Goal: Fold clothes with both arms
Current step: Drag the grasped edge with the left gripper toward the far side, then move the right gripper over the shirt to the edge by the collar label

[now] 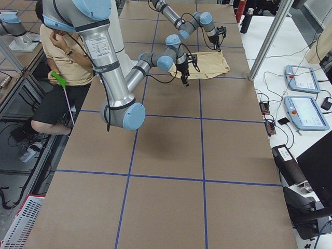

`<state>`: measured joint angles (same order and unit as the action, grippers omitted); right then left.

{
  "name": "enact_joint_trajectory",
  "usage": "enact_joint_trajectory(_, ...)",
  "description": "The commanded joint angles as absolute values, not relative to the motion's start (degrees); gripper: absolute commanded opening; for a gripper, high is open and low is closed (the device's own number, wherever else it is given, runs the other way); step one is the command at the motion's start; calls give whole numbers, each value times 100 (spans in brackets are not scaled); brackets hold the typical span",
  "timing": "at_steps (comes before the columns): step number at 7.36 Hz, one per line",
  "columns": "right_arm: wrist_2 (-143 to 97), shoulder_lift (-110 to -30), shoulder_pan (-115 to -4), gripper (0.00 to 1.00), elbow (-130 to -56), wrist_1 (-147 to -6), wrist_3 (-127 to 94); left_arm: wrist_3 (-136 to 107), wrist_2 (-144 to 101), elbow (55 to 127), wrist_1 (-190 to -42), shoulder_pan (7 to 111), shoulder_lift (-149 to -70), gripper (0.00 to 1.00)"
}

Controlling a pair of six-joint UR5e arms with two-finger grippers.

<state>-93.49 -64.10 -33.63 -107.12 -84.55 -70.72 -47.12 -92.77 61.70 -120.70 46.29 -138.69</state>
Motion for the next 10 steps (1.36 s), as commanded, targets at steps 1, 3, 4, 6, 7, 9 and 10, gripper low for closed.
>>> enact_joint_trajectory(1,-9325,-6259,-3157,100,-10670,-8446,-7511,-3931,-9325,6840,-12155,4763,-13338,100)
enact_joint_trajectory(3,-9273,-5445,-3042,100,-9981,-8481,-8108,-3955,-10000,8193,-12120,4781,-12292,100)
enact_joint_trajectory(4,-8977,-4971,-2876,99,-9367,-8481,-8434,-4025,-10002,8609,-12111,4773,-11974,100)
enact_joint_trajectory(6,-8292,-4668,-2480,96,-8652,-8228,-8710,-4567,-9993,8692,-12129,4677,-11900,100)
enact_joint_trajectory(7,-8044,-4545,-2392,89,-8344,-8096,-8701,-4579,-9984,8692,-12146,4650,-11900,100)
enact_joint_trajectory(9,-8042,-4368,-2303,69,-8051,-8077,-8666,-4597,-9984,8692,-12164,4641,-11892,100)
enact_joint_trajectory(10,-8033,-4386,-2294,60,-8042,-8086,-8570,-4605,-9976,8692,-12164,4632,-11892,100)
